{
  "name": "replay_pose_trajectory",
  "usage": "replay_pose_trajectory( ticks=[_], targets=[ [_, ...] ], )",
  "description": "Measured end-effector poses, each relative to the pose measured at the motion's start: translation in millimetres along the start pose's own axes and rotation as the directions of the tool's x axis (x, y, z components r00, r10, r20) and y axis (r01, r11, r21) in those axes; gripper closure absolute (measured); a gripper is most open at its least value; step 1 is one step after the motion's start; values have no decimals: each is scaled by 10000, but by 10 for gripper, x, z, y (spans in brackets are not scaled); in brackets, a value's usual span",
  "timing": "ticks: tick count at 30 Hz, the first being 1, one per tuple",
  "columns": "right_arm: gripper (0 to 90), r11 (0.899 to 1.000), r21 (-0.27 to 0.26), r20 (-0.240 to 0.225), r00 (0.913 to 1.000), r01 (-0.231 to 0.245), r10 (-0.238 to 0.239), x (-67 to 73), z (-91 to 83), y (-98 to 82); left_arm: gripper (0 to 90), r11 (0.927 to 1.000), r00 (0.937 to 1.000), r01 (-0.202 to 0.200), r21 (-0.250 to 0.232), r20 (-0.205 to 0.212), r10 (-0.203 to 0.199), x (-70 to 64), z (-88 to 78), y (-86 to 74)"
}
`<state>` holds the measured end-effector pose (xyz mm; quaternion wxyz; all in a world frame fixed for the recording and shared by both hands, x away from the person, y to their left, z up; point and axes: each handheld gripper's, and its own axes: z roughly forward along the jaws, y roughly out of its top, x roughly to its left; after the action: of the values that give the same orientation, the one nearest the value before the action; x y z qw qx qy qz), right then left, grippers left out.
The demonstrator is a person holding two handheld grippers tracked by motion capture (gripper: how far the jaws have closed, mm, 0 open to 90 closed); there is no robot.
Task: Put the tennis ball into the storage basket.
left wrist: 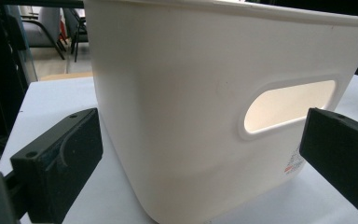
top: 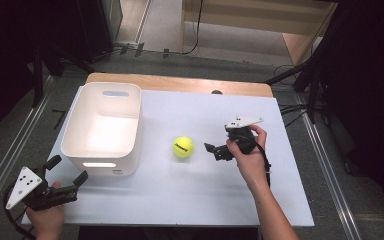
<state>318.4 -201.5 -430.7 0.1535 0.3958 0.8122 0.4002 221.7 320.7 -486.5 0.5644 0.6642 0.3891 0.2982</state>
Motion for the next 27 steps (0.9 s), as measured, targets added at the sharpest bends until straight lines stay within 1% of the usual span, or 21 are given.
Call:
replay_pose_trajectory(
  ticks=[2,3,5,6,7,8,14,16,17,19,21,22,25,27],
  targets=[
    [0,10000,26,-22,10000,56,-56,2,12,11,0,10000,10000,-3,0,0,3,1,0,0],
    [0,9999,146,-89,10000,19,-18,15,40,32,0,10000,10000,-1,1,-1,1,0,0,0],
    [0,9998,193,-91,9999,102,-100,15,53,42,0,10000,10000,-5,2,2,5,0,-1,0],
    [0,9997,243,-164,9998,84,-80,21,67,51,0,10000,10000,-6,0,3,6,1,-1,0],
    [0,9993,379,-228,9997,57,-48,35,93,71,0,10000,10000,7,-3,3,-7,0,0,0],
    [0,9990,423,-255,9996,148,-137,38,108,79,0,10000,10000,6,0,2,-6,0,0,0],
    [0,9971,718,-419,9989,235,-206,58,180,119,0,10000,10000,-13,6,2,13,0,1,0],
    [0,9955,909,-520,9984,279,-233,80,219,142,0,10000,10000,-1,7,-4,1,-1,1,0],
    [0,9955,909,-520,9984,279,-233,80,219,142,0,10000,10000,-16,13,9,16,0,2,1],
    [0,9939,978,-618,9971,512,-453,93,249,160,0,10000,10000,-24,17,13,24,0,2,1],
    [0,9920,1115,-702,9962,594,-518,113,274,178,0,10000,10000,-5,10,4,5,0,3,1],
    [0,9903,1239,-879,9948,622,-515,125,302,195,0,10000,10000,-1,19,5,1,0,3,1],
    [0,9884,1369,-911,9944,660,-538,135,331,210,0,10000,10000,-1,13,14,1,0,4,1],
    [0,9854,1574,-982,9940,642,-491,143,373,228,0,10000,10000,4,22,18,-4,0,3,1]
  ],
)
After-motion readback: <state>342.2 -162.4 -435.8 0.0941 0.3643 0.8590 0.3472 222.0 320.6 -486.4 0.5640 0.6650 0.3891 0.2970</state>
